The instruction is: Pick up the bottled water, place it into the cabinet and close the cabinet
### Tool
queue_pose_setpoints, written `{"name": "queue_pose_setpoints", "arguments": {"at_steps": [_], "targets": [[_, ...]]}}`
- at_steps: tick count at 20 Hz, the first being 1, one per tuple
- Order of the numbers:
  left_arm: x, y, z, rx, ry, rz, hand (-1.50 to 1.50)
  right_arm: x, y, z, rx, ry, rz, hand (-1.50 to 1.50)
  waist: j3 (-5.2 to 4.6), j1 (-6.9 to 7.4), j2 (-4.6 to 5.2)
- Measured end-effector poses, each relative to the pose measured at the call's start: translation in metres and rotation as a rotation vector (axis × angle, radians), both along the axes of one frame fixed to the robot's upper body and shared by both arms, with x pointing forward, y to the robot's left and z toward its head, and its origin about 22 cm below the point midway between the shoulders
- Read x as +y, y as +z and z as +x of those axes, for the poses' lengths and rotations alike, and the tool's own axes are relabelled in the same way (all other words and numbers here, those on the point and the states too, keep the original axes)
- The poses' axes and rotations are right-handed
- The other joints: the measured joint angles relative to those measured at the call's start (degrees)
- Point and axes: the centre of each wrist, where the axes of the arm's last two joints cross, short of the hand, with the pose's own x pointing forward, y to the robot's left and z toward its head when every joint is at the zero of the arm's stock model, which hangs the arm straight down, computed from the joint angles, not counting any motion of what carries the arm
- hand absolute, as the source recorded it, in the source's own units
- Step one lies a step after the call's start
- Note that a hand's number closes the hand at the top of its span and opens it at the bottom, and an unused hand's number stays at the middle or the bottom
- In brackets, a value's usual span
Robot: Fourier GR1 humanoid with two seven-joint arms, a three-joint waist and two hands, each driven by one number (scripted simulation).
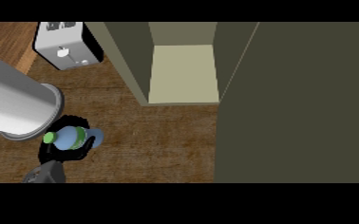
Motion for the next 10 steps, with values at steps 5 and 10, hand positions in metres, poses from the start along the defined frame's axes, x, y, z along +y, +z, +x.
{"name": "queue_pose_setpoints", "arguments": {"at_steps": [5, 10], "targets": [[-0.026, 0.007, 0.015, -0.043, -0.015, 0.014, 1.50, 0.001, -0.003, -0.006, 0.001, -0.005, 0.025, -1.50, 0.12, 0.42, -0.22], [-0.055, 0.023, 0.031, -0.092, -0.077, 0.016, 1.50, -0.001, -0.001, -0.006, 0.003, -0.016, 0.025, -1.50, 0.18, 0.95, -0.37]]}}
